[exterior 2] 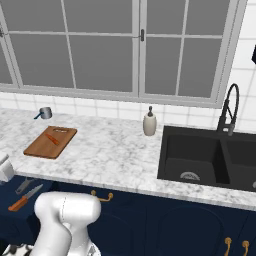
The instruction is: Place the appropriate cutting tool for cutting the carrot skin on the cutting board.
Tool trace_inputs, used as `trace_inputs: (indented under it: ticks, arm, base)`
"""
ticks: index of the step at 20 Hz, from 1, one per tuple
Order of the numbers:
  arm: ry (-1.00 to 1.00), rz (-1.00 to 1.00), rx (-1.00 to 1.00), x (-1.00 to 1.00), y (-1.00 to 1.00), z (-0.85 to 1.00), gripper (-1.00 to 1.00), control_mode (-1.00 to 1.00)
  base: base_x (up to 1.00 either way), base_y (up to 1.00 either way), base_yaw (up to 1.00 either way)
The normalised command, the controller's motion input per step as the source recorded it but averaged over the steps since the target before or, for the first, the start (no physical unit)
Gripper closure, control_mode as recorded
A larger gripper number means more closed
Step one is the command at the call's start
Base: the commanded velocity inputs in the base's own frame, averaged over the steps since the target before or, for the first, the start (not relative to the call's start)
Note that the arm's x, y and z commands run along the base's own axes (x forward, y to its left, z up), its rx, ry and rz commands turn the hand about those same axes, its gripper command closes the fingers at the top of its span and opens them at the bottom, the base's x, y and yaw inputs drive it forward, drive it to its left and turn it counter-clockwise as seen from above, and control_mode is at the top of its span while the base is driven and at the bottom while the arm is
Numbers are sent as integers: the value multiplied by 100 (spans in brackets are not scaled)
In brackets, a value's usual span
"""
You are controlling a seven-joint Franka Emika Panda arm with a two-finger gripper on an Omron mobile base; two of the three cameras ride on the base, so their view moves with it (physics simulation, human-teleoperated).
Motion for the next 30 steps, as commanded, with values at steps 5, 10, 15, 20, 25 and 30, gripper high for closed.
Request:
trace_inputs:
  ticks: [5,10,15,20,25,30]
  arm:
    - [17,0,-2,5,49,-39,-100,-100]
    - [7,2,-3,6,1,-50,-100,-100]
    - [0,3,-3,1,0,-52,-100,-100]
    - [0,0,-1,15,4,-44,-100,-100]
    - [0,0,0,33,23,-44,-100,-100]
    - [0,0,-1,35,44,-51,-100,-100]
  base:
    - [0,0,0]
    - [0,0,0]
    - [0,0,0]
    - [0,0,0]
    - [0,0,0]
    - [0,0,0]
